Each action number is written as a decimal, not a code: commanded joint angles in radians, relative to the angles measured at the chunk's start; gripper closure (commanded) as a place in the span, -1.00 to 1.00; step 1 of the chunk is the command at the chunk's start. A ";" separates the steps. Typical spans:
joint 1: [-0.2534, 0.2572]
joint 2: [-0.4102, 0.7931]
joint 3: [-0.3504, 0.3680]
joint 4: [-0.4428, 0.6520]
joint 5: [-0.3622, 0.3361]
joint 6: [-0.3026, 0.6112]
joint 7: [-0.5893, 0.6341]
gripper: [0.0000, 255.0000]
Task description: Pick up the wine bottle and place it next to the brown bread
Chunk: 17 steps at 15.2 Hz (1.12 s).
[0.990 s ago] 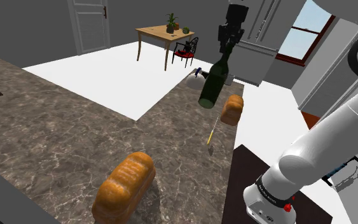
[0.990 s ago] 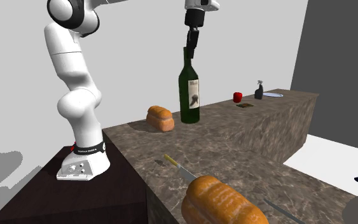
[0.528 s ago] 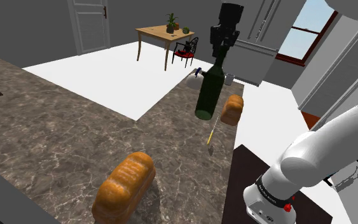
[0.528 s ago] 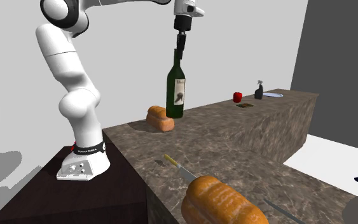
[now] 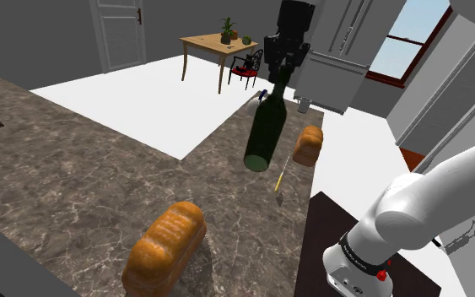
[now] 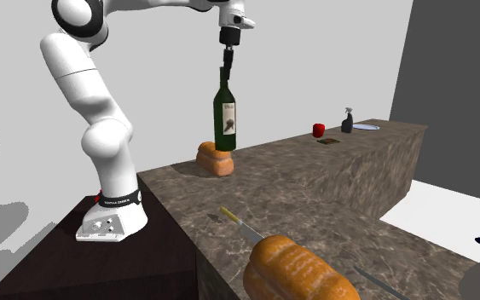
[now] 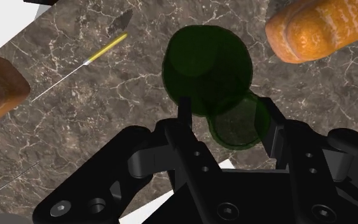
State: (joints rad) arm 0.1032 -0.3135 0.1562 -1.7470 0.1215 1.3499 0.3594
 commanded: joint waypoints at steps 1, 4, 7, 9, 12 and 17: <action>0.018 -0.012 0.033 -0.006 0.017 0.000 0.054 1.00; 0.043 -0.014 0.084 -0.004 0.040 0.006 0.130 1.00; 0.067 -0.005 0.137 0.008 0.060 0.013 0.208 1.00; 0.083 0.006 0.173 0.022 0.071 0.019 0.261 1.00; 0.098 0.014 0.204 0.018 0.079 0.037 0.305 1.00; 0.100 -0.012 0.205 -0.075 0.086 0.105 0.292 1.00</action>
State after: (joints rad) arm 0.2022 -0.3201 0.3595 -1.8034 0.2057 1.4397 0.6513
